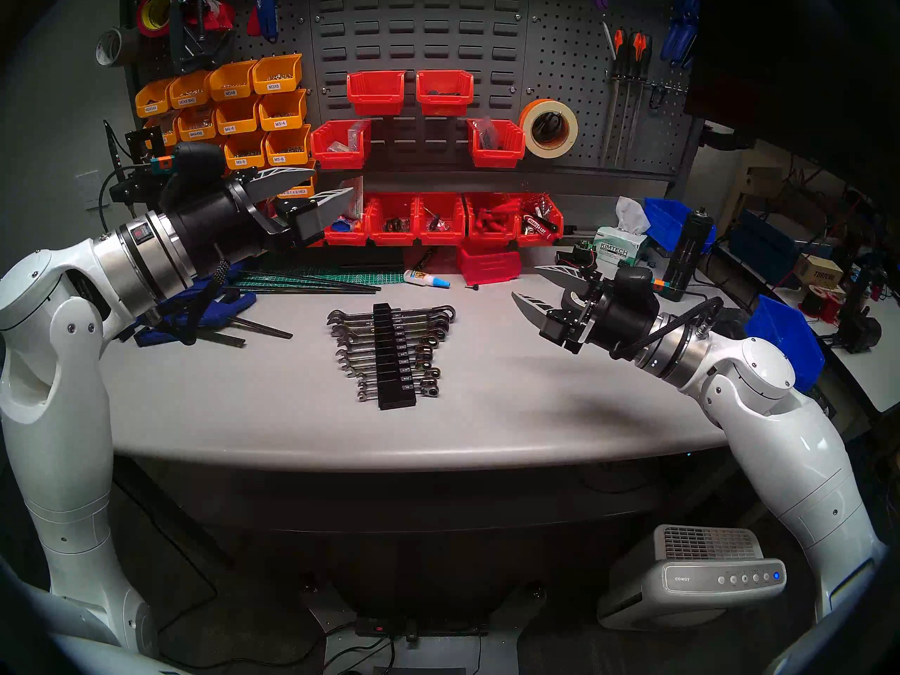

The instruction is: Put the wrenches on the table into the correct slot in the case

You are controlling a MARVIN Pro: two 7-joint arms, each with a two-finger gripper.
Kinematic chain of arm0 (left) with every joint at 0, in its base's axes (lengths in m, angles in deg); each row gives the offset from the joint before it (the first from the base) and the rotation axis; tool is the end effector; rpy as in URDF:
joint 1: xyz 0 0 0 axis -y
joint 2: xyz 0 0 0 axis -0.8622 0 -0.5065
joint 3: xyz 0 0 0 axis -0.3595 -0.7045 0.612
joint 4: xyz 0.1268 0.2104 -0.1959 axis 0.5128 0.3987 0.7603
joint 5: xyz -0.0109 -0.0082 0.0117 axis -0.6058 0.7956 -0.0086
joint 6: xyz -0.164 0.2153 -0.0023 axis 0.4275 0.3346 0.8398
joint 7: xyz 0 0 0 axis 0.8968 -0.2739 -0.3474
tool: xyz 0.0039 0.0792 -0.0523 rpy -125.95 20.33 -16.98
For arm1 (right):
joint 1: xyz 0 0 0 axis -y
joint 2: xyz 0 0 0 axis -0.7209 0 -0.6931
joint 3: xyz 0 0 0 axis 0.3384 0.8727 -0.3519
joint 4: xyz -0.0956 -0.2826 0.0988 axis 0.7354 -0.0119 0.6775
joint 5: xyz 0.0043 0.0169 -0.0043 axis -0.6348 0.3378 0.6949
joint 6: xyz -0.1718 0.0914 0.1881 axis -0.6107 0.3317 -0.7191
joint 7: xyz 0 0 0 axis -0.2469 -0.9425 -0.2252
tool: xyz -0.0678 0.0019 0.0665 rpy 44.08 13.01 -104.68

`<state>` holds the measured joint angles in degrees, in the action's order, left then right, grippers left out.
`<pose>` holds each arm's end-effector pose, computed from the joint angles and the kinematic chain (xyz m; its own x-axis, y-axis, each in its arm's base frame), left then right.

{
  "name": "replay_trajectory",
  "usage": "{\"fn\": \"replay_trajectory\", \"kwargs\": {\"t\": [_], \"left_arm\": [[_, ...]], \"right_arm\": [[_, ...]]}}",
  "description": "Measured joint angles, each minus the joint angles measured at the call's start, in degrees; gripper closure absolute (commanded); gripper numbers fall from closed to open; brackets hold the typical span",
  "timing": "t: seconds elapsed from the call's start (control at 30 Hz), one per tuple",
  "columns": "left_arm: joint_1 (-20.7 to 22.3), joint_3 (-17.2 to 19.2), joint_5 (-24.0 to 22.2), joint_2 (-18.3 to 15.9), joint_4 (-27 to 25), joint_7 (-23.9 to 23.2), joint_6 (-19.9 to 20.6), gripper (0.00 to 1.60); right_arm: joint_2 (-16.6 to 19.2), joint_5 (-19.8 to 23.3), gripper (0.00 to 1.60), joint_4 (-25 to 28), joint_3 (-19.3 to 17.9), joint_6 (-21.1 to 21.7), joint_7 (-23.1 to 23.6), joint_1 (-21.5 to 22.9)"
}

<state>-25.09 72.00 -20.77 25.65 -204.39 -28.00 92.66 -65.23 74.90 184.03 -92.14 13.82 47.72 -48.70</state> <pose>0.2929 0.0398 -0.0758 -0.1532 0.0161 0.9881 -0.6614 -0.7446 -0.0904 0.3254 -0.1418 -0.1668 -0.1414 -0.0438 0.9890 0.8098 -0.5798 0.0901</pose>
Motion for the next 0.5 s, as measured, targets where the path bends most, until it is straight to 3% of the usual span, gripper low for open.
{"fn": "replay_trajectory", "kwargs": {"t": [0.07, 0.5], "left_arm": [[-1.39, 0.25, 0.02, 0.65, -0.27, 0.17, -1.07, 0.00], [-5.02, 0.83, -0.03, 1.89, -0.52, -1.04, -4.21, 0.00]], "right_arm": [[-0.09, -0.11, 0.00, 0.27, -0.11, -0.06, -0.32, -0.22], [0.58, 0.83, 0.00, 1.85, -0.66, 2.61, -0.92, -1.30]]}}
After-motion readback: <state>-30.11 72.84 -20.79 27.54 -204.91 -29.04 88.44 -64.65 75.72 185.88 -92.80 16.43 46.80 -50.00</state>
